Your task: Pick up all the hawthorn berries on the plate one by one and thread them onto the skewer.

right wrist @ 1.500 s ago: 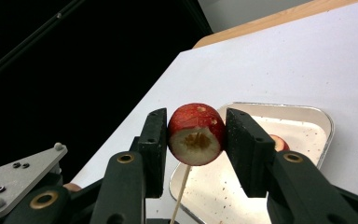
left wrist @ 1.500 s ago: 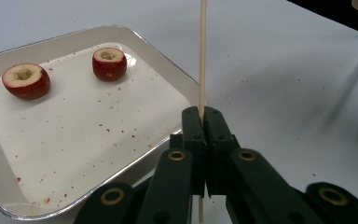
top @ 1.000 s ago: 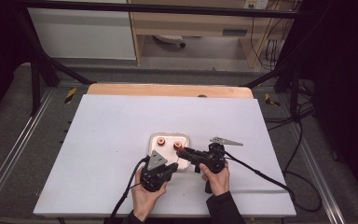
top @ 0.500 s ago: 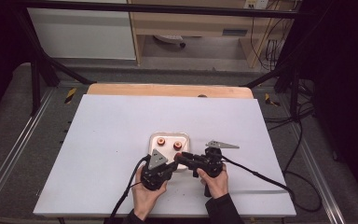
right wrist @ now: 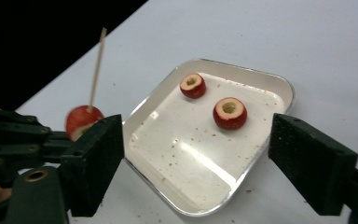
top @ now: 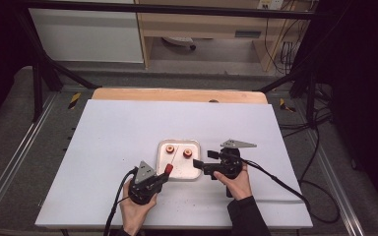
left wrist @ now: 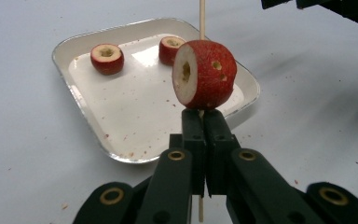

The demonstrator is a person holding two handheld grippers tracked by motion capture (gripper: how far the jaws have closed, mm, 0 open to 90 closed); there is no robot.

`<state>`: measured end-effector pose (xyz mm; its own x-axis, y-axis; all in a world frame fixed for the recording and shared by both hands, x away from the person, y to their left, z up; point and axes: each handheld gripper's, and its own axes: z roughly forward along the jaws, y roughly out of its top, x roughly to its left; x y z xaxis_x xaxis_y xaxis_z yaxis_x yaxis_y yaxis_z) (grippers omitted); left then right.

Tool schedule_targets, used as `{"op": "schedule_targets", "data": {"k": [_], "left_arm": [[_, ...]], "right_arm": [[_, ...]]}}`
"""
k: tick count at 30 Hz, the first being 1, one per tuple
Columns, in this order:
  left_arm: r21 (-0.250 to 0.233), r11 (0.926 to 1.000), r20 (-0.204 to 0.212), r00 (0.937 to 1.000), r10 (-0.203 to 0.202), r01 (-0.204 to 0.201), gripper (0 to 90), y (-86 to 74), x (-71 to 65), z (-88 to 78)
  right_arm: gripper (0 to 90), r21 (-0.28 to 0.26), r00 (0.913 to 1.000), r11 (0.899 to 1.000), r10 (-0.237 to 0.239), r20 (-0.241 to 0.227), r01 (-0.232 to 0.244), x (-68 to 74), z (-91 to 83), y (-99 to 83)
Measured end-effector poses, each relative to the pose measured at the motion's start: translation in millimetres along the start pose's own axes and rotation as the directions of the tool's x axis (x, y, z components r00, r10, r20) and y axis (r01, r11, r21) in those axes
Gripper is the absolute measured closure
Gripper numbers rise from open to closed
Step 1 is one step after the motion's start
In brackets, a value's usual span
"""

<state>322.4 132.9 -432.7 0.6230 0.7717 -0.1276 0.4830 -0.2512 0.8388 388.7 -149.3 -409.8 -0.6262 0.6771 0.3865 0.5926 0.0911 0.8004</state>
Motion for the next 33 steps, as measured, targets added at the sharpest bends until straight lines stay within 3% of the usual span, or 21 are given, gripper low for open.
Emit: {"op": "schedule_targets", "data": {"k": [5,11,19,23,26,33], "left_arm": [[0.007,1.0,0.001,1.0,-0.001,0.001,88.5,-4.1,2.6,-4.6],[0.02,0.9998,0.007,1.0,0.006,-0.006,88.4,-4.6,4.1,-7.3],[0.029,0.9995,0.007,0.9999,0.015,-0.016,88.4,-6.2,5.3,-10.1],[0.036,0.9992,0.005,0.9998,0.017,-0.017,88.4,-6.8,7.8,-11.1],[0.035,0.9993,0.003,0.9999,0.014,-0.014,88.4,-7.9,9.3,-11.9],[0.044,0.999,0.006,0.9999,0.013,-0.013,88.4,-9.3,12.7,-12.3]], "right_arm": [[13.8,0.074,0.9964,0.994,-0.08,0.027,0.078,-2.2,4.8,4.3],[12.4,0.181,0.9809,0.967,-0.188,0.05,0.176,-4.7,12.1,15.1],[10.5,0.312,0.9603,0.916,-0.276,0.039,0.251,-5.6,25.9,33.8],[11.4,0.378,0.9453,0.878,-0.326,0.02,0.294,-3.0,37.7,43.2],[12.9,0.424,0.9414,0.855,-0.337,0.013,0.3,-1.7,48.8,49.5],[18.3,0.497,0.9384,0.811,-0.345,-0.018,0.308,-2.4,72.8,60.7]]}}
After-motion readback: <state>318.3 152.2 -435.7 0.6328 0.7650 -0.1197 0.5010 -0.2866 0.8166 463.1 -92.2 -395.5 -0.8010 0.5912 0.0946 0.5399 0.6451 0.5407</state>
